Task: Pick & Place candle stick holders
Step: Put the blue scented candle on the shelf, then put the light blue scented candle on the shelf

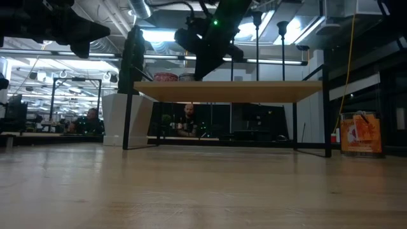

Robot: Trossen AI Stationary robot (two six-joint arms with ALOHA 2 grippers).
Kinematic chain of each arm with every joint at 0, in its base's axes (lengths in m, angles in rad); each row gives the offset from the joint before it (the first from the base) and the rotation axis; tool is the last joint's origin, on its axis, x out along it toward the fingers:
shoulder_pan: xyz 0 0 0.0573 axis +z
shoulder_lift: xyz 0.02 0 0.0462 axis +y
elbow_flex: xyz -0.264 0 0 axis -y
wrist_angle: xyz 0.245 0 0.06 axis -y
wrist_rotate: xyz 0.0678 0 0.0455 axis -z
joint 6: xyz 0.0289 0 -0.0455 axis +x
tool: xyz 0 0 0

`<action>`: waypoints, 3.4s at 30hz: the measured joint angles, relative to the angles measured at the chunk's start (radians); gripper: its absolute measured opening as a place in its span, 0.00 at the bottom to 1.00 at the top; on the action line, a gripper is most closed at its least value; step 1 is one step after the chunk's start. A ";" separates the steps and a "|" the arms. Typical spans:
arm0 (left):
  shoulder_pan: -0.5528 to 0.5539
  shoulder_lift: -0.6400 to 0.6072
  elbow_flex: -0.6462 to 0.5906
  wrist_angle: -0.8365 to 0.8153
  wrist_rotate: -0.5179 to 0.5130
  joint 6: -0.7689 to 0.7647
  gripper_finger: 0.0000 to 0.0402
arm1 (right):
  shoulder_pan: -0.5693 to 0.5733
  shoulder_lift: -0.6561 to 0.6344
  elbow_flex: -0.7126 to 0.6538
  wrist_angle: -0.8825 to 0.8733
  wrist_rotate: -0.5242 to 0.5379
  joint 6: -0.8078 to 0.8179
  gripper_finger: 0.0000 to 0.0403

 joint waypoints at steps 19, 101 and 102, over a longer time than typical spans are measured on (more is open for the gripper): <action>0.000 0.000 0.000 0.000 0.000 0.000 0.01 | -0.056 0.026 0.000 0.075 0.000 -0.030 0.03; 0.000 0.000 0.000 0.000 0.000 0.000 0.01 | 0.943 -0.221 0.000 -0.831 -0.316 1.422 0.03; 0.000 0.000 0.000 0.000 0.000 0.000 0.01 | 0.943 -0.221 0.000 -0.831 -0.332 1.422 0.03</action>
